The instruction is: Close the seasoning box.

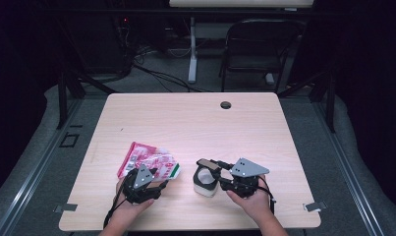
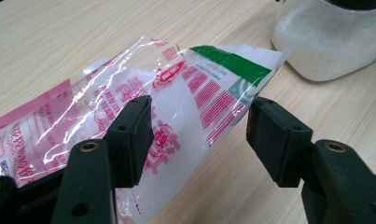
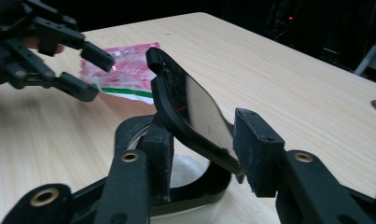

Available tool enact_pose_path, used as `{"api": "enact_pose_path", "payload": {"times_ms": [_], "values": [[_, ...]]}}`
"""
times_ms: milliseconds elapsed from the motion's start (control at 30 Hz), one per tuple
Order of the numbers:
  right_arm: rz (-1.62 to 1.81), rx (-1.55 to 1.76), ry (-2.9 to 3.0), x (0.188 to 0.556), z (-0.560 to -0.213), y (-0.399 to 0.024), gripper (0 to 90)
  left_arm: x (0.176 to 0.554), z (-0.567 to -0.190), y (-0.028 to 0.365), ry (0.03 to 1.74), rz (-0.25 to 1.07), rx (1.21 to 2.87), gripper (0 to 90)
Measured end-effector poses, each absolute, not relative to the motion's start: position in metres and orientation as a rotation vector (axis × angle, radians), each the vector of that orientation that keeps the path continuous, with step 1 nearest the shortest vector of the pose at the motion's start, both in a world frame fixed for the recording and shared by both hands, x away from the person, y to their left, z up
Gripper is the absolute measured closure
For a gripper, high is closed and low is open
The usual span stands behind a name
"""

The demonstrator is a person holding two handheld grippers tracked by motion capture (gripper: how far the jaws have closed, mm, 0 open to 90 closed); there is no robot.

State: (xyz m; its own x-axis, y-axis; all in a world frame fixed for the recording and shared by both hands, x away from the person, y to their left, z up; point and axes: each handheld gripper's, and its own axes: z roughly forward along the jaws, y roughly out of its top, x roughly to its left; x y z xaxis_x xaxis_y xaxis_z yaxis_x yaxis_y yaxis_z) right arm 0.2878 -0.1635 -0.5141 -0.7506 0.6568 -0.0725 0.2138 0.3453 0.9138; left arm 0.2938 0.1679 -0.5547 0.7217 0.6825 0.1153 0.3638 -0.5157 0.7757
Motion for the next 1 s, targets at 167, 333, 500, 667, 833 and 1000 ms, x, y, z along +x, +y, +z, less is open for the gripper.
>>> {"api": "enact_pose_path", "payload": {"times_ms": [167, 333, 500, 667, 833, 1000], "values": [[1.377, 0.725, 2.212, 0.285, -0.516, -0.159, 51.5, 0.297, -0.559, 0.167, 0.800, 0.520, 2.155, 41.1], [1.369, 0.712, 2.222, 0.283, -0.517, -0.158, 49.7, 0.297, -0.559, 0.166, 0.793, 0.519, 2.163, 41.2], [1.363, 0.716, 2.230, 0.284, -0.517, -0.158, 47.9, 0.297, -0.559, 0.165, 0.789, 0.519, 2.159, 41.2], [1.358, 0.714, 2.242, 0.284, -0.516, -0.158, 45.1, 0.296, -0.558, 0.165, 0.786, 0.515, 2.156, 41.2], [1.393, 0.669, 2.256, 0.282, -0.514, -0.157, 37.1, 0.293, -0.552, 0.164, 0.787, 0.518, 2.152, 40.6], [1.388, 0.613, 2.292, 0.279, -0.513, -0.153, 36.7, 0.289, -0.547, 0.163, 0.780, 0.503, 2.152, 39.7]]}}
